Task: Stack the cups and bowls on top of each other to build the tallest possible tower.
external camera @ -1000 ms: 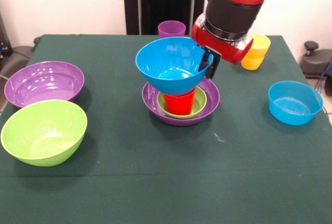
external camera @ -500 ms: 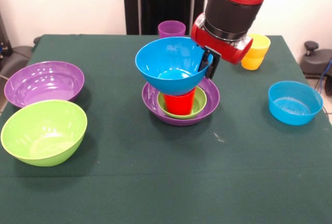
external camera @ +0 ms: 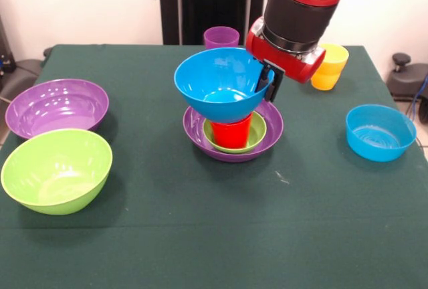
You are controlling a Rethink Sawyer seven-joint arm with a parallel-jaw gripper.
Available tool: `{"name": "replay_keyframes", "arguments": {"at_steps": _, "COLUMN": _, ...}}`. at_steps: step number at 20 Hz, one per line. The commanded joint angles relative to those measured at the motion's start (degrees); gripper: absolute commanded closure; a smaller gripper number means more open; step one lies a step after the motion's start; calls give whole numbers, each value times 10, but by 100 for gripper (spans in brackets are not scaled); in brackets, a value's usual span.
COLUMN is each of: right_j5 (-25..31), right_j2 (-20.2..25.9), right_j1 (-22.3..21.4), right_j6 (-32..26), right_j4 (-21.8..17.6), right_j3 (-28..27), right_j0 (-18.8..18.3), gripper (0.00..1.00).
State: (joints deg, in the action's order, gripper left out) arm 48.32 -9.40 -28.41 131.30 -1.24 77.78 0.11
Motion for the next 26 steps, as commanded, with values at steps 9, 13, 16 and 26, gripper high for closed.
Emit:
{"name": "replay_keyframes", "arguments": {"at_steps": 9, "right_j5": -20, "right_j2": 68, "right_j1": 34, "right_j6": -30, "right_j4": -21, "right_j3": 21, "right_j0": -13, "gripper": 100}}
{"name": "replay_keyframes", "arguments": {"at_steps": 13, "right_j5": -19, "right_j2": 68, "right_j1": 33, "right_j6": -30, "right_j4": -21, "right_j3": 21, "right_j0": -13, "gripper": 100}}
{"name": "replay_keyframes", "arguments": {"at_steps": 16, "right_j5": -18, "right_j2": 68, "right_j1": 31, "right_j6": -29, "right_j4": -20, "right_j3": 23, "right_j0": -12, "gripper": 100}}
{"name": "replay_keyframes", "arguments": {"at_steps": 26, "right_j5": -26, "right_j2": 65, "right_j1": 29, "right_j6": -24, "right_j4": -22, "right_j3": 27, "right_j0": -9, "gripper": 0}}
